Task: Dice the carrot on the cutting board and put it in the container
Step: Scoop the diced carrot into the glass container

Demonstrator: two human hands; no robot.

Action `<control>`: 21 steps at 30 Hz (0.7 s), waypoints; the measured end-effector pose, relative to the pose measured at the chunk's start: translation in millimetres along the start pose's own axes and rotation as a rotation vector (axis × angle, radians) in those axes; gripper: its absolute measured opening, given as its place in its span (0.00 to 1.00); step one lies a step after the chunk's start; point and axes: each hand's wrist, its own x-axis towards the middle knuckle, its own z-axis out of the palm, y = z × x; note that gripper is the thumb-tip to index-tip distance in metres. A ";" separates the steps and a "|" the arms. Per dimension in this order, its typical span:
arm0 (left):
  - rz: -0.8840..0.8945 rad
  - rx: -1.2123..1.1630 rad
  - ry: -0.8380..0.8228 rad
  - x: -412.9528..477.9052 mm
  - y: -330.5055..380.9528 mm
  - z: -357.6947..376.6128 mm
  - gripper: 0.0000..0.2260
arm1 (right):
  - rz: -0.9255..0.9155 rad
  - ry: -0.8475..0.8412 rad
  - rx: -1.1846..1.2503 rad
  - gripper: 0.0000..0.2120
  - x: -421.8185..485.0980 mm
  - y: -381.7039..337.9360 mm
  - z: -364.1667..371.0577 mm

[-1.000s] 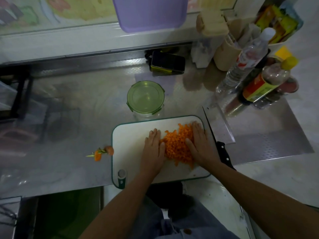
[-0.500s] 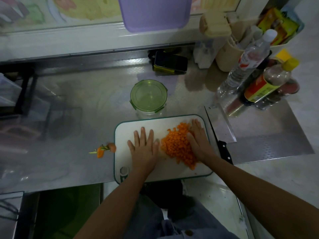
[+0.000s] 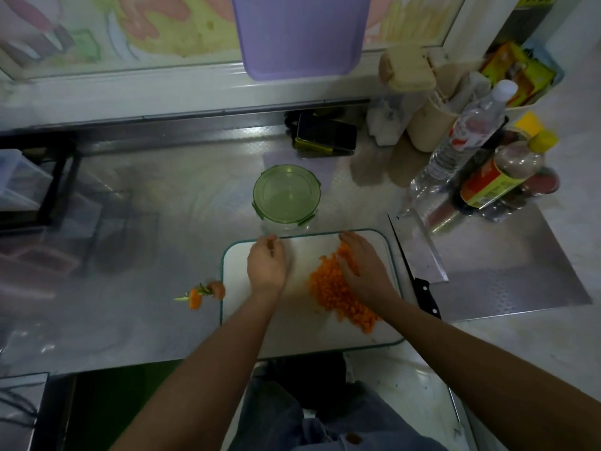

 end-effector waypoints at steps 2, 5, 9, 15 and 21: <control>-0.199 -0.202 -0.015 20.5 12.7 -5.7 0.18 | 0.058 -0.001 0.070 0.18 17.0 -15.8 1.7; -0.345 -0.444 -0.065 49.4 20.2 -11.6 0.25 | 0.270 -0.094 0.285 0.18 46.8 -38.9 6.3; -0.410 -0.524 -0.158 78.2 19.5 -13.1 0.22 | 0.571 -0.141 0.622 0.24 86.7 -62.0 21.2; -0.372 -0.418 -0.160 83.5 15.0 -15.1 0.14 | 0.651 0.052 0.688 0.18 97.4 -72.6 29.8; -0.427 -0.736 -0.227 52.6 37.4 -20.2 0.14 | 0.567 0.133 0.837 0.16 78.2 -64.5 18.4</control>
